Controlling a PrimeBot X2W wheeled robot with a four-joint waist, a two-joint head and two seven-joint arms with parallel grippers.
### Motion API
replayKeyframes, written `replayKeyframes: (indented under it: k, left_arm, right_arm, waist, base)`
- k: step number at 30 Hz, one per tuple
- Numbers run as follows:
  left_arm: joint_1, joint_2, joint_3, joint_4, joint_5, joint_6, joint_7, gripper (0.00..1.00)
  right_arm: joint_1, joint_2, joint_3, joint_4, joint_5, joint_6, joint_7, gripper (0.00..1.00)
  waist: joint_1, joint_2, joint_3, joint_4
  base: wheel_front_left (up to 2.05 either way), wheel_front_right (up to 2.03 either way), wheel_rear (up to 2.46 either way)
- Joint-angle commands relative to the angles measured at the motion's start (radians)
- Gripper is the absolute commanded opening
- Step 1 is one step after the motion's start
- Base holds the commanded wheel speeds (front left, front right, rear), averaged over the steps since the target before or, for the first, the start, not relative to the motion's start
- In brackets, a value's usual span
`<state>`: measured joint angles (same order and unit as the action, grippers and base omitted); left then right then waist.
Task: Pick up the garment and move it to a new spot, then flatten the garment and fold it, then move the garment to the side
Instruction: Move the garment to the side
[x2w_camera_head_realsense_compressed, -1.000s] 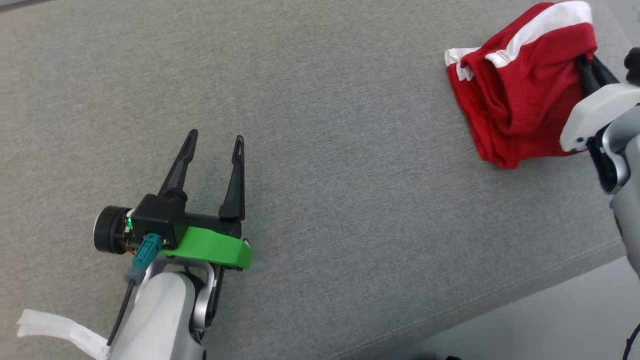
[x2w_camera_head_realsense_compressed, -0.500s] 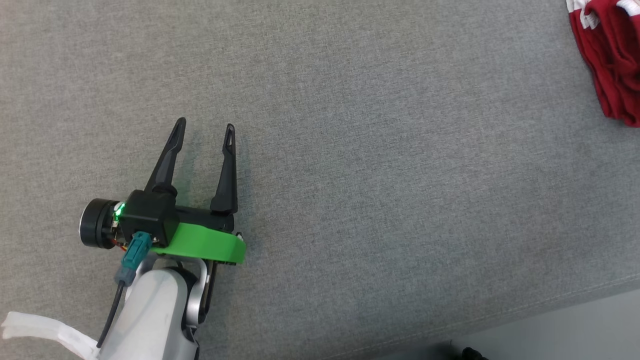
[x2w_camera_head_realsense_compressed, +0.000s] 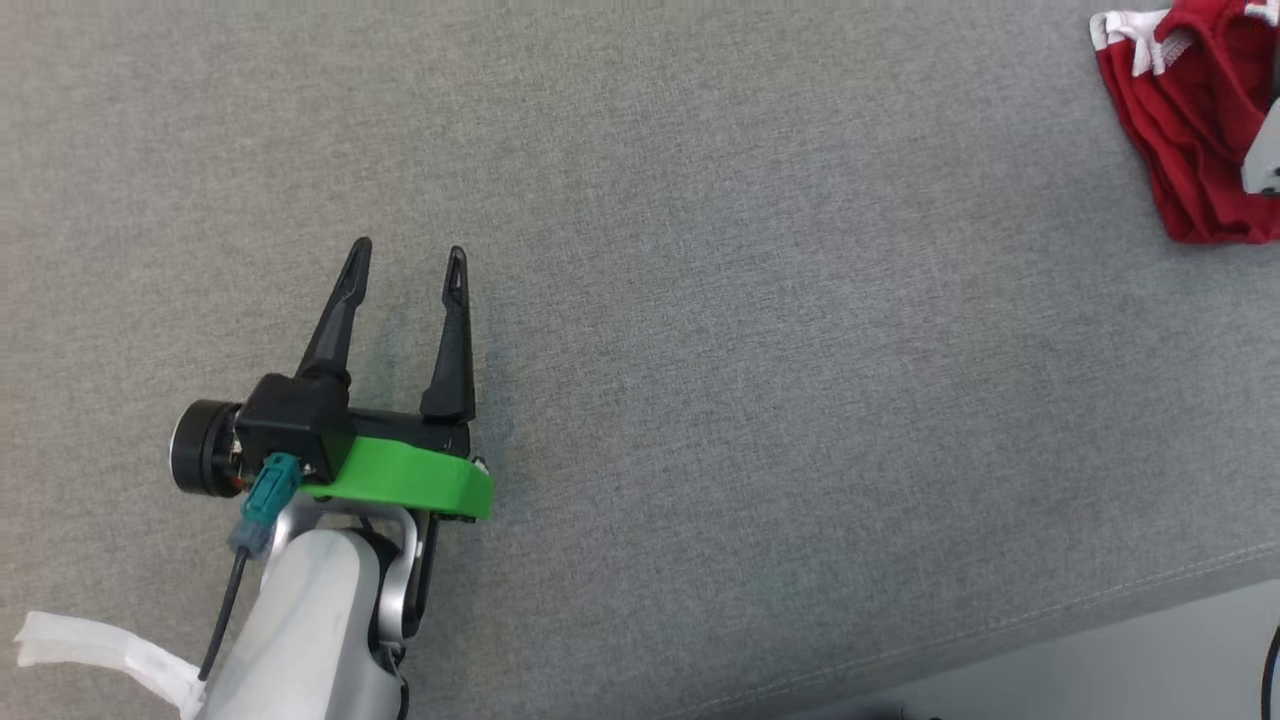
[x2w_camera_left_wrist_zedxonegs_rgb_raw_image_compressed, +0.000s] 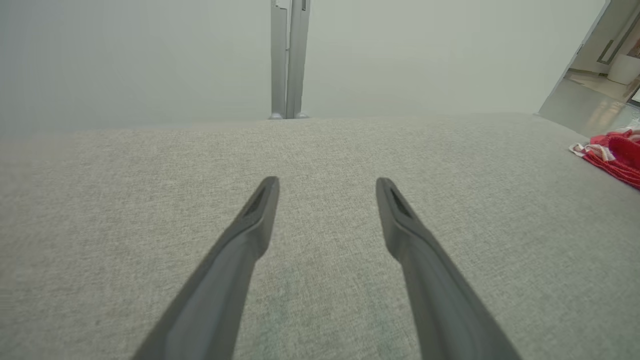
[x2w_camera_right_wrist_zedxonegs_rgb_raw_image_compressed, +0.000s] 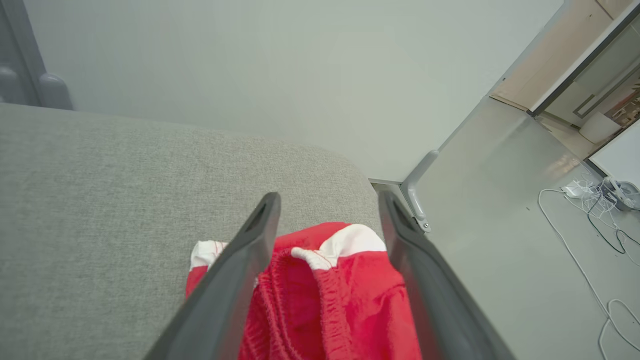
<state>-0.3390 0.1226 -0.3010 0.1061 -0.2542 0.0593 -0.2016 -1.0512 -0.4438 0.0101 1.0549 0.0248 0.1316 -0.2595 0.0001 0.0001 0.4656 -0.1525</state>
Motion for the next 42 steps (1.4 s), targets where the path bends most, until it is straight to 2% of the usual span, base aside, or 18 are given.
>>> replayKeyframes:
  k: [1,14,21,30,37,42]
  left_arm:
    - [-0.009,-0.004,0.004,0.023,-0.017,-0.008,-0.011,1.00]
    - [0.057,-0.043,0.071,0.243,-0.083,0.015,-0.065,1.00]
    - [0.149,-0.061,0.124,0.230,-0.062,0.025,-0.063,1.00]
    - [0.263,-0.070,0.134,0.191,-0.045,0.013,-0.062,1.00]
    - [0.321,-0.072,0.122,0.161,-0.046,0.025,-0.063,1.00]
    - [0.344,-0.071,0.114,0.147,-0.066,0.043,-0.063,1.00]
  right_arm:
    - [0.019,0.019,0.012,-0.017,0.011,-0.002,-0.005,1.00]
    - [0.234,0.192,0.107,-0.236,0.130,-0.002,-0.006,1.00]
    - [0.423,0.251,0.114,-0.404,0.142,-0.002,-0.006,1.00]
    - [0.729,0.357,0.023,-0.624,0.149,-0.002,-0.006,1.00]
    - [0.919,0.390,0.006,-0.741,0.139,-0.002,-0.006,1.00]
    - [0.987,0.391,0.035,-0.798,0.200,-0.002,0.009,1.00]
  waist:
    - [-0.0001,-0.0001,-0.055,0.012]
    - [-0.0001,-0.0001,-0.290,0.093]
    - [-0.0001,-0.0001,-0.368,0.146]
    - [-0.0001,-0.0001,-0.435,0.201]
    - [-0.0001,-0.0001,-0.461,0.208]
    - [-0.0001,-0.0001,-0.463,0.185]
  base:
    - [0.00,0.00,0.00]
    - [0.00,0.00,0.00]
    - [0.00,0.00,0.00]
    - [0.00,0.00,0.00]
    - [0.00,0.00,0.00]
    - [0.00,0.00,0.00]
